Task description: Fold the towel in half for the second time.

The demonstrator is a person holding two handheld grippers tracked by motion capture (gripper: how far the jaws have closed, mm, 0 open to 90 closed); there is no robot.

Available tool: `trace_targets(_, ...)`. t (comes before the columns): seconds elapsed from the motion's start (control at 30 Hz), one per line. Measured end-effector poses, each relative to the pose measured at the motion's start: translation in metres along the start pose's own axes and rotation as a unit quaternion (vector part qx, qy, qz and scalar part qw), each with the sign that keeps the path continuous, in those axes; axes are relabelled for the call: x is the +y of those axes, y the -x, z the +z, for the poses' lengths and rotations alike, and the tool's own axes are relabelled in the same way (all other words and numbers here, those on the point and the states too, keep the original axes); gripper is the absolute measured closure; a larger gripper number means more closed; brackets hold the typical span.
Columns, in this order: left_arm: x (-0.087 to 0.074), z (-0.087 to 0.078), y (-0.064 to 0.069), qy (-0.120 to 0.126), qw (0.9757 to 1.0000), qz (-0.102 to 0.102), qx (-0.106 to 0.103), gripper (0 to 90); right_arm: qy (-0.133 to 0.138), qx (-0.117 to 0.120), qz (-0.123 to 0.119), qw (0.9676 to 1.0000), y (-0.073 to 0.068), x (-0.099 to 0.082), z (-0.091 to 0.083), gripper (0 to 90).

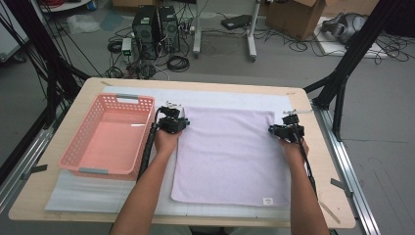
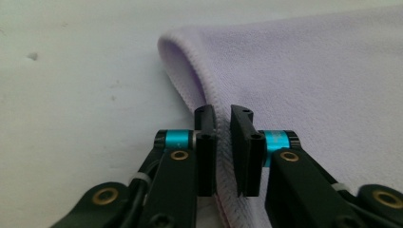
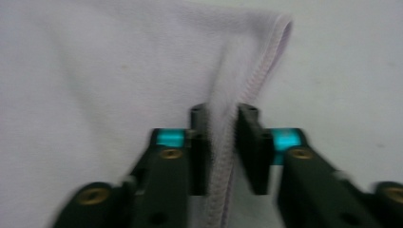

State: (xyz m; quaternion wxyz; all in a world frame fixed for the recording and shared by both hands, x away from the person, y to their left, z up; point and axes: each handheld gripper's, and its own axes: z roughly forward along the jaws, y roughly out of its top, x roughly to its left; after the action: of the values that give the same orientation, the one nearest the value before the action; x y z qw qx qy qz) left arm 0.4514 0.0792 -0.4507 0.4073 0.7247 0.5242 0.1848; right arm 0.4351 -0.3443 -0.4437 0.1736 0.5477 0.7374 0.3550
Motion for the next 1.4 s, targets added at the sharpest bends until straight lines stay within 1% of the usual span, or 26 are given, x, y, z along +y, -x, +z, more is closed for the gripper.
trace_targets(0.03, 0.000, 0.000, -0.001, 0.002, 0.9999, -0.011, -0.003, 82.8, 0.002, 0.002, 0.009, 1.0000, 0.001, 0.000, 0.000, 84.0)
trace_targets(0.07, 0.001, -0.001, -0.004, 0.002, 0.9996, -0.028, -0.008, 83.5, 0.004, 0.002, 0.017, 0.9999, 0.002, 0.000, 0.000, 84.9)
trace_targets(0.1, 0.002, -0.002, -0.006, 0.007, 0.9991, -0.042, -0.007, 84.0, 0.004, -0.004, 0.019, 0.9998, 0.002, 0.000, -0.001, 85.3)
trace_targets(0.13, 0.003, -0.004, -0.007, 0.014, 0.9989, -0.044, -0.005, 84.3, 0.008, -0.012, 0.016, 0.9998, 0.003, 0.000, -0.003, 85.5)
trace_targets(0.23, 0.008, -0.012, -0.007, 0.039, 0.9980, -0.049, -0.006, 84.7, 0.029, -0.005, 0.027, 0.9992, 0.006, 0.001, -0.008, 85.7)
trace_targets(0.33, 0.012, -0.021, -0.008, 0.047, 0.9967, -0.062, -0.024, 84.6, 0.036, -0.001, 0.025, 0.9991, 0.005, 0.003, -0.013, 85.6)
trace_targets(0.37, 0.012, -0.024, -0.008, 0.048, 0.9965, -0.062, -0.028, 84.6, 0.041, 0.006, 0.027, 0.9988, 0.004, 0.003, -0.018, 85.6)
trace_targets(0.43, 0.014, -0.032, -0.008, 0.049, 0.9965, -0.058, -0.035, 84.6, 0.054, 0.011, 0.023, 0.9982, 0.003, 0.003, -0.026, 85.6)
trace_targets(0.5, 0.016, -0.040, -0.005, 0.052, 0.9963, -0.055, -0.041, 84.5, 0.060, 0.019, 0.013, 0.9979, 0.001, 0.003, -0.035, 85.6)
trace_targets(0.53, 0.016, -0.044, -0.004, 0.052, 0.9962, -0.053, -0.044, 84.5, 0.063, 0.024, 0.013, 0.9976, 0.000, 0.002, -0.041, 85.5)
trace_targets(0.63, 0.013, -0.056, 0.000, 0.054, 0.9966, -0.038, -0.048, 84.6, 0.064, 0.036, 0.008, 0.9973, -0.002, 0.000, -0.055, 85.5)
trace_targets(0.67, 0.011, -0.060, 0.001, 0.051, 0.9969, -0.034, -0.049, 84.6, 0.067, 0.039, 0.005, 0.9969, -0.004, 0.000, -0.060, 85.4)
trace_targets(0.7, 0.010, -0.064, 0.002, 0.054, 0.9970, -0.027, -0.049, 84.5, 0.074, 0.042, 0.003, 0.9964, -0.006, -0.001, -0.065, 85.5)
trace_targets(0.73, 0.007, -0.068, 0.002, 0.058, 0.9967, -0.026, -0.051, 84.5, 0.083, 0.044, 0.001, 0.9956, -0.008, -0.004, -0.070, 85.5)
trace_targets(0.77, 0.005, -0.072, 0.003, 0.059, 0.9965, -0.025, -0.054, 84.5, 0.085, 0.048, 0.001, 0.9953, -0.010, -0.006, -0.074, 85.4)
trace_targets(0.83, 0.000, -0.079, 0.006, 0.061, 0.9965, -0.012, -0.056, 84.5, 0.090, 0.053, -0.002, 0.9945, -0.012, -0.014, -0.081, 85.4)
trace_targets(0.93, -0.007, -0.089, 0.012, 0.059, 0.9962, 0.003, -0.064, 84.5, 0.096, 0.061, 0.002, 0.9935, -0.015, -0.028, -0.090, 85.4)
trace_targets(0.97, -0.009, -0.092, 0.014, 0.061, 0.9959, 0.005, -0.067, 84.5, 0.100, 0.063, 0.002, 0.9930, -0.015, -0.033, -0.093, 85.4)
trace_targets(1.03, -0.015, -0.097, 0.016, 0.058, 0.9959, 0.011, -0.069, 84.4, 0.101, 0.068, 0.005, 0.9925, -0.018, -0.044, -0.097, 85.4)
trace_targets(1.07, -0.019, -0.100, 0.017, 0.063, 0.9954, 0.007, -0.072, 84.3, 0.100, 0.070, 0.005, 0.9926, -0.018, -0.049, -0.098, 85.4)
trace_targets(1.1, -0.023, -0.103, 0.018, 0.063, 0.9952, 0.006, -0.075, 84.3, 0.098, 0.071, 0.007, 0.9927, -0.019, -0.055, -0.099, 85.4)
trace_targets(1.23, -0.040, -0.109, 0.025, 0.054, 0.9949, 0.024, -0.082, 84.2, 0.089, 0.075, 0.014, 0.9931, -0.021, -0.072, -0.102, 85.4)
trace_targets(1.3, -0.046, -0.111, 0.024, 0.048, 0.9949, 0.026, -0.085, 84.0, 0.085, 0.077, 0.014, 0.9933, -0.020, -0.078, -0.102, 85.3)
trace_targets(1.33, -0.050, -0.111, 0.024, 0.049, 0.9950, 0.021, -0.085, 83.9, 0.081, 0.077, 0.015, 0.9936, -0.020, -0.081, -0.102, 85.3)
trace_targets(1.4, -0.054, -0.111, 0.023, 0.043, 0.9951, 0.021, -0.086, 83.4, 0.079, 0.078, 0.017, 0.9937, -0.021, -0.085, -0.102, 85.2)
